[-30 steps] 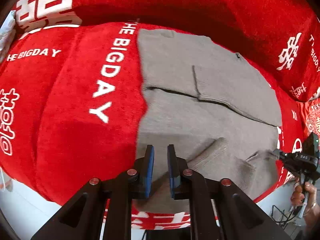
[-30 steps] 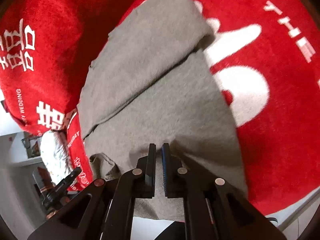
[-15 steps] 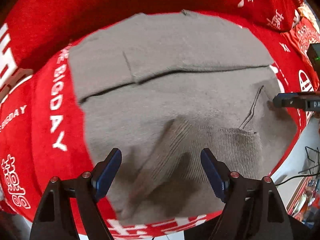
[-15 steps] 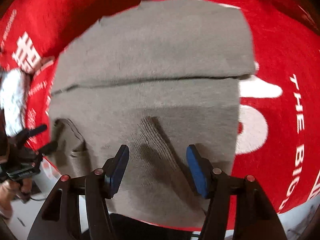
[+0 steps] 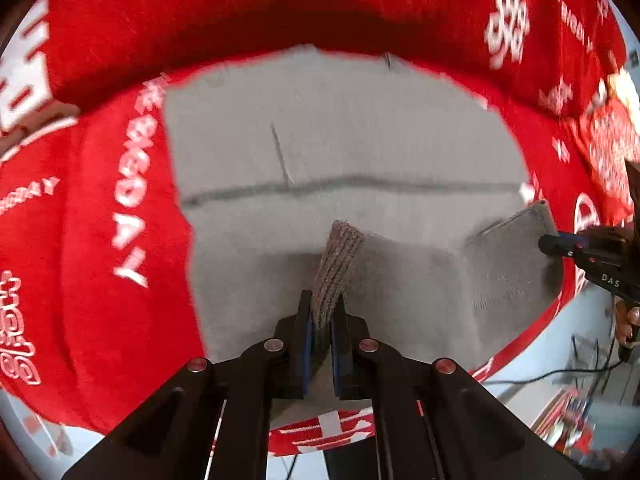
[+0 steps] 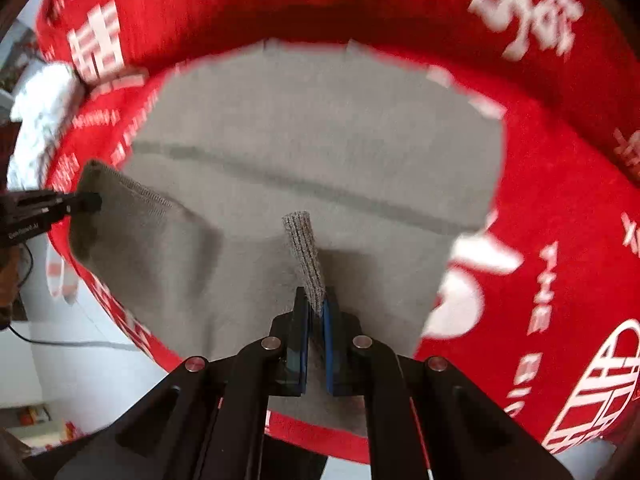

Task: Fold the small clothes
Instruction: 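Grasp the ribbed hem with both grippers and fold it over the body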

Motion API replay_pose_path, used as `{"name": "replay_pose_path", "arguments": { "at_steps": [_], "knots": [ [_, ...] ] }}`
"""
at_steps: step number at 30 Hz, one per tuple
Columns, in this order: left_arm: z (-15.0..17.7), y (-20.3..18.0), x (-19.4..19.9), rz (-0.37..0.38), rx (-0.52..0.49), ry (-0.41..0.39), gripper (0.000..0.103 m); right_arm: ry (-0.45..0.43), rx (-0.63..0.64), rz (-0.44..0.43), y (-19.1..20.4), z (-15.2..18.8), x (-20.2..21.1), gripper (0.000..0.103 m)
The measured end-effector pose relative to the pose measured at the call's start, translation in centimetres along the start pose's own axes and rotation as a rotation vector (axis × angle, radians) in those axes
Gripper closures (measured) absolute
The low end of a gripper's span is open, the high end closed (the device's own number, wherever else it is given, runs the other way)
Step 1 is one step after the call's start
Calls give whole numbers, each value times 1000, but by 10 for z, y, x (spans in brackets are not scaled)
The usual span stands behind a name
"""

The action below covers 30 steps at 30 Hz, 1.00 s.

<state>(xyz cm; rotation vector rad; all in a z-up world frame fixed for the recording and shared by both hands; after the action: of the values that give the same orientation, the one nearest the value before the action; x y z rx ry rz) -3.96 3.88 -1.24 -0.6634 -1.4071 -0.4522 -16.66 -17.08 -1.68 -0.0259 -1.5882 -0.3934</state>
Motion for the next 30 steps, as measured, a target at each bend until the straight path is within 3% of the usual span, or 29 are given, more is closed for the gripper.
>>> {"name": "replay_pose_path", "arguments": {
  "at_steps": [5, 11, 18, 22, 26, 27, 28, 30],
  "knots": [
    [-40, 13, 64, -30, 59, -157, 94, -153, -41, -13, -28, -49, 62, 96],
    [-120, 43, 61, -111, 146, -262, 94, -205, -107, -59, -61, -130, 59, 96],
    [-190, 57, -14, -212, 227, -211, 94, -159, -200, -63, -87, -188, -10, 96],
    [-200, 77, -61, -226, 303, -128, 94, -90, -265, -88, -105, -195, -53, 96],
    [-198, 88, -78, -263, 326, -101, 93, -64, -265, -69, -108, -196, -71, 95],
    [-199, 91, -78, -275, 330, -99, 78, -65, -268, -57, -108, -196, -70, 92],
    [-199, 97, -74, -335, 349, -99, 50, -65, -271, -27, -110, -196, -68, 87],
    [-196, 112, -63, -447, 396, -122, 26, -62, -285, 32, -116, -196, -65, 77]
  ]
}}
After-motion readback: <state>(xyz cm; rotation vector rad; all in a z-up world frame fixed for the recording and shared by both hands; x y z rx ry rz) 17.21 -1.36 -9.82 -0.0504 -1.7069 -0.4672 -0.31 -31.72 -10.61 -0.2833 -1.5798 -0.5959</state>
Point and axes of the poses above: each gripper's, at about its wrist camera, not at the fingertips, and x roughly against the way its jaws point, y to its left, z to its underside, the point moved 6 cm from there along -x, roughly the way its jaws point, and after that the axes turned 12 degrees about y, right-handed, at the moved point
